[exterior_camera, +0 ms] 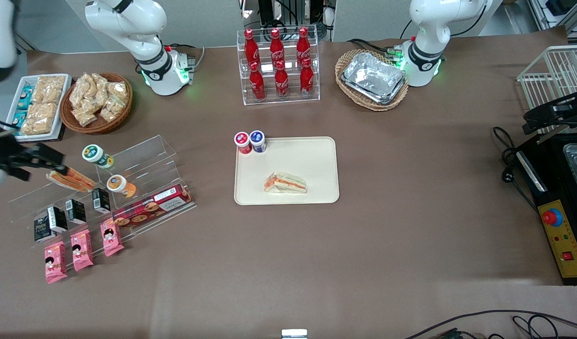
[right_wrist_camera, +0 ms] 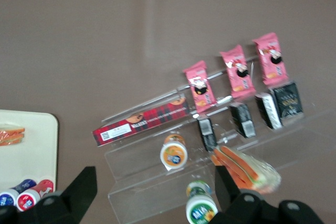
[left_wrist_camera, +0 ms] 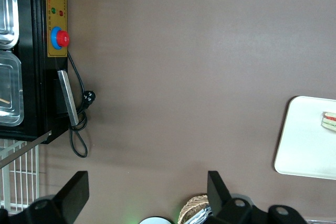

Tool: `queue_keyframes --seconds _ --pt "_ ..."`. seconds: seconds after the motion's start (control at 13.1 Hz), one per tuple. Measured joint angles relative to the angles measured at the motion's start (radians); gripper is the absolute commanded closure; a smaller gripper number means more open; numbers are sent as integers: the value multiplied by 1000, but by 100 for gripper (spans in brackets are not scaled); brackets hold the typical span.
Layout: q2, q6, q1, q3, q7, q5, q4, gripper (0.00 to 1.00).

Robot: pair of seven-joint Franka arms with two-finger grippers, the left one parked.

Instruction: Place sandwich on tray

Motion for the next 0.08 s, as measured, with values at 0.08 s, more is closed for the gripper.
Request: queue_keyframes --seconds 0.08 --pt "-7 -23 -3 -28 0 5 10 0"
